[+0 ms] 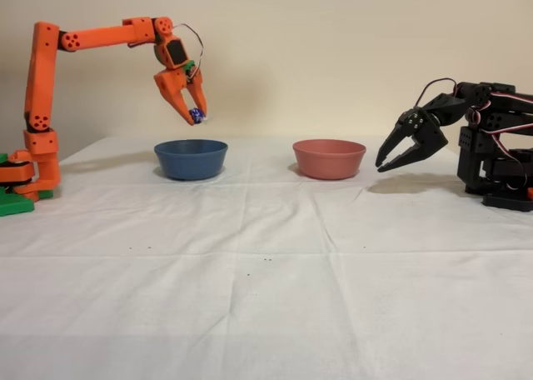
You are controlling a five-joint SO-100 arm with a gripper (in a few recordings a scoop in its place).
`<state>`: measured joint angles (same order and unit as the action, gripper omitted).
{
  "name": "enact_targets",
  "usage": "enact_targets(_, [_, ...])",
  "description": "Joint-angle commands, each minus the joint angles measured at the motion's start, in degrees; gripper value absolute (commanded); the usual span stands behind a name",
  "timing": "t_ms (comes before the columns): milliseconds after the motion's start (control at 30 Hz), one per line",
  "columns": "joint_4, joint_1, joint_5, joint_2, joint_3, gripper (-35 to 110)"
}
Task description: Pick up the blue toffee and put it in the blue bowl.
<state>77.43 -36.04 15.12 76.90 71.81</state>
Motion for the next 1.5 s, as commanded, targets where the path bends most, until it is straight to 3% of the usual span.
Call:
enact_targets(0, [-0.35, -0.70, -0.09, 1.05, -1.14, 9])
enact_targets(233, [0.70, -1.58, -3.25, -0.53, -3.08, 19])
enact_targets(467, [2.81, -2.02, -4.75, -1.32, -4.57, 46])
enact_targets(733, [5.10, -2.72, -4.48, -0.97, -5.01, 52])
enact_targets(1133, [5.89, -1.05, -3.78, 4.83, -0.26, 46])
enact_targets(1300, [5.98, 1.67, -0.79, 10.46, 3.34, 20])
enact_targets(1467, [6.94, 5.27, 0.35, 17.23, 6.50, 8])
